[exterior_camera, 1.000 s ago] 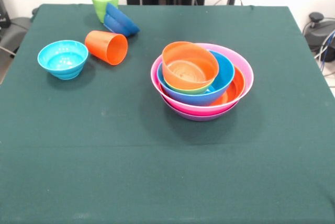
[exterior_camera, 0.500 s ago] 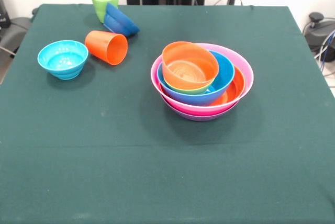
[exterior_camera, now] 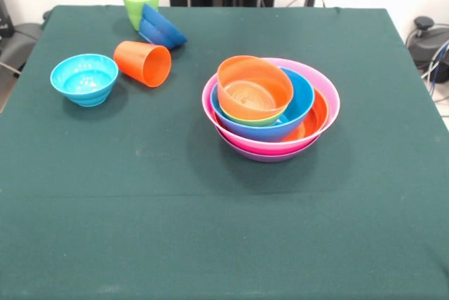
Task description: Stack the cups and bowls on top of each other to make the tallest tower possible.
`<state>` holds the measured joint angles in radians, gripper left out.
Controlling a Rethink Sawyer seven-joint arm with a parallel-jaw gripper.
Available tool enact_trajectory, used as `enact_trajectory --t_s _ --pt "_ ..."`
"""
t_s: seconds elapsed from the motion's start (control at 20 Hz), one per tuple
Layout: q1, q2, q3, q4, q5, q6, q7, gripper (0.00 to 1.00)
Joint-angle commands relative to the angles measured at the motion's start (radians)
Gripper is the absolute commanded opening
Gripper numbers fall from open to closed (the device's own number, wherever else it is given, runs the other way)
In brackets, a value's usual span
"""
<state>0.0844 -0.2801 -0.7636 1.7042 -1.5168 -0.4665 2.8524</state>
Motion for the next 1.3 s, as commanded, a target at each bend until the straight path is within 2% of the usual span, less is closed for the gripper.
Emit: enact_trajectory --t_s 0.05,0.15,0.25,0.45,0.6,0.75,0.85,0.95,1.1,1.2,1.3 --pt "0.021 0.012 0.040 0.021 -0.061 -0.036 0.177 1.00" --pt "0.021 0.019 0.040 0.024 -0.068 -0.043 0.193 1.00" --pt "0.040 0.057 0.024 -0.010 -0.116 -0.081 0.278 1.00" --pt "0.040 0.110 0.016 -0.073 -0.183 -0.138 0.367 1.00" --pt "-0.012 0.063 0.077 -0.035 -0.094 -0.061 0.244 1.00" --pt "-0.109 -0.006 0.149 0.017 0.057 0.008 0.019 1.00" --pt "-0.183 -0.013 0.188 0.032 0.157 -0.007 -0.103 1.00" --pt "-0.238 0.006 0.211 0.032 0.232 -0.043 -0.183 1.00" --pt "-0.276 0.024 0.217 0.034 0.287 -0.082 -0.221 1.00" --pt "-0.276 0.030 0.222 0.025 0.257 -0.082 -0.172 1.00" --pt "-0.294 0.039 0.232 0.021 0.259 -0.095 -0.174 1.00"
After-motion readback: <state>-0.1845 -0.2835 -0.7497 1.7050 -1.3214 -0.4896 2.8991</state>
